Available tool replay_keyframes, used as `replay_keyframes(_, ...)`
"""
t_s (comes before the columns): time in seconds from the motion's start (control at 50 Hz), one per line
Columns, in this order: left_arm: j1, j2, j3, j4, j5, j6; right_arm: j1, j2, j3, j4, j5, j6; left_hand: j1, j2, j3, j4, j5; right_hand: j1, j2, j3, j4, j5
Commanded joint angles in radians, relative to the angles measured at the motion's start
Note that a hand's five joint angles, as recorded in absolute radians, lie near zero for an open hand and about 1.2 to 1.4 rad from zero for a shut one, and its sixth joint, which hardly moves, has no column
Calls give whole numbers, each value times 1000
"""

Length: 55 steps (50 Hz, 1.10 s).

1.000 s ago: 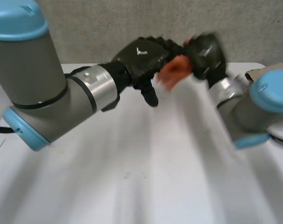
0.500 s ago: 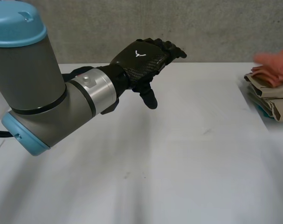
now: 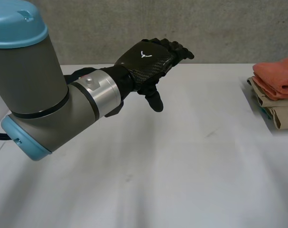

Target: Fold the laundry.

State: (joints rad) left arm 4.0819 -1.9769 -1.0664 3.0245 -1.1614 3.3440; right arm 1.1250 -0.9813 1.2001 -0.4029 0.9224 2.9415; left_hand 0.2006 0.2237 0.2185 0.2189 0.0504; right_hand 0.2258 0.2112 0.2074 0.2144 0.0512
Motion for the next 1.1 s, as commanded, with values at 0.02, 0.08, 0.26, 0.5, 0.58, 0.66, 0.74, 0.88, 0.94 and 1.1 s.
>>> replay_keyframes(0.02,-5,38,0,-1,0,-1,-93,-108,-68,370,150,-169,51,28,33,33,27,-51,-37,-33,-40,-51)
replay_keyframes(0.08,-3,56,3,1,0,-3,-93,-160,-122,424,286,-284,51,28,33,33,27,-51,-37,-33,-40,-51)
replay_keyframes(0.26,26,125,48,57,-23,-27,218,-295,-61,82,429,-338,45,22,27,27,21,-51,-37,-33,-40,-51)
replay_keyframes(0.5,340,139,11,85,-268,60,562,-404,328,-122,182,-332,54,31,36,36,30,-51,-37,-33,-40,-51)
replay_keyframes(0.58,420,26,6,102,-268,192,602,-389,384,-16,185,-332,51,28,33,33,27,-51,-37,-33,-40,-51)
replay_keyframes(0.66,482,-150,48,146,-259,293,607,-335,395,157,191,-335,48,25,30,30,24,-51,-37,-33,-40,-51)
replay_keyframes(0.74,545,-347,133,197,-206,333,627,-254,391,301,211,-341,42,19,24,24,18,-51,-37,-33,-40,-51)
replay_keyframes(0.88,588,-660,371,274,-57,334,644,-212,435,323,223,-344,83,60,65,65,59,-51,-37,-33,-40,-51)
replay_keyframes(0.94,597,-775,488,281,-43,334,644,-212,470,289,223,-344,116,92,98,97,91,-51,-37,-33,-40,-51)
replay_keyframes(1.1,609,-970,710,306,-24,344,641,-211,546,211,227,-346,341,318,323,323,317,-51,-37,-33,-40,-51)
